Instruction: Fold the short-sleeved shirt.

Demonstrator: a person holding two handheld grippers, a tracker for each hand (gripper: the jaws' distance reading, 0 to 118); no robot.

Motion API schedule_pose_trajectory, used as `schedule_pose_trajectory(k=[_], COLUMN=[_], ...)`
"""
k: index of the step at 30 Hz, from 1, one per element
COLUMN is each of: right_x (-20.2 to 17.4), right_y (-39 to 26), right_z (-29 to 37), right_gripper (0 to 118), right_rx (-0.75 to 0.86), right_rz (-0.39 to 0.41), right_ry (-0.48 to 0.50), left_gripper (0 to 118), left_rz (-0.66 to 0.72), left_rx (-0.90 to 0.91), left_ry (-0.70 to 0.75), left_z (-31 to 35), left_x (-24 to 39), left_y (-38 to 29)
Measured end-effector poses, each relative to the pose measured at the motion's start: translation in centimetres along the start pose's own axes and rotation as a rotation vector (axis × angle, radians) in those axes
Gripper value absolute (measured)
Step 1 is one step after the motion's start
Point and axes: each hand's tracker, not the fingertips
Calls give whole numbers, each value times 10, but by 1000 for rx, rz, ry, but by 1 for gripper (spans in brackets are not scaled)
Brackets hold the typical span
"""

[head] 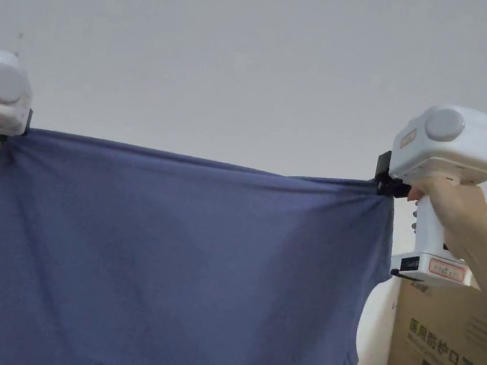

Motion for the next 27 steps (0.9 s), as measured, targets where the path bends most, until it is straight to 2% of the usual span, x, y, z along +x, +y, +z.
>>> schedule_pose_trajectory(k=[2,4,7,10,13,17,21,23,27], right_x=[-6,-7,-7,-2,5,15,22,25,38], right_y=[3,-5,-33,-77,-140,-234,-340,-388,-464], right_z=[1,-3,-25,-57,-99,-156,-202,-219,-242], right_gripper=[5,5,5,5,5,5,5,5,5], right_rx=[18,19,-41,-138,-244,-421,-602,-687,-817], right_rz=[60,44,81,90,79,75,88,108,97], right_ry=[-7,5,-2,-4,-19,-34,-46,-61,-69], left_gripper=[1,1,1,1,1,1,1,1,1], left_rz=[-34,-23,-46,-79,-72,-170,-181,-203,-222], left_rx=[9,8,4,-123,-168,-315,-458,-543,-673], left_ry=[24,12,17,15,14,15,14,9,4], left_z=[-7,-12,-23,-49,-76,-114,-141,-149,-143], left_x=[5,7,14,21,30,47,56,58,57], left_y=[3,-8,-47,-103,-169,-265,-371,-417,-496])
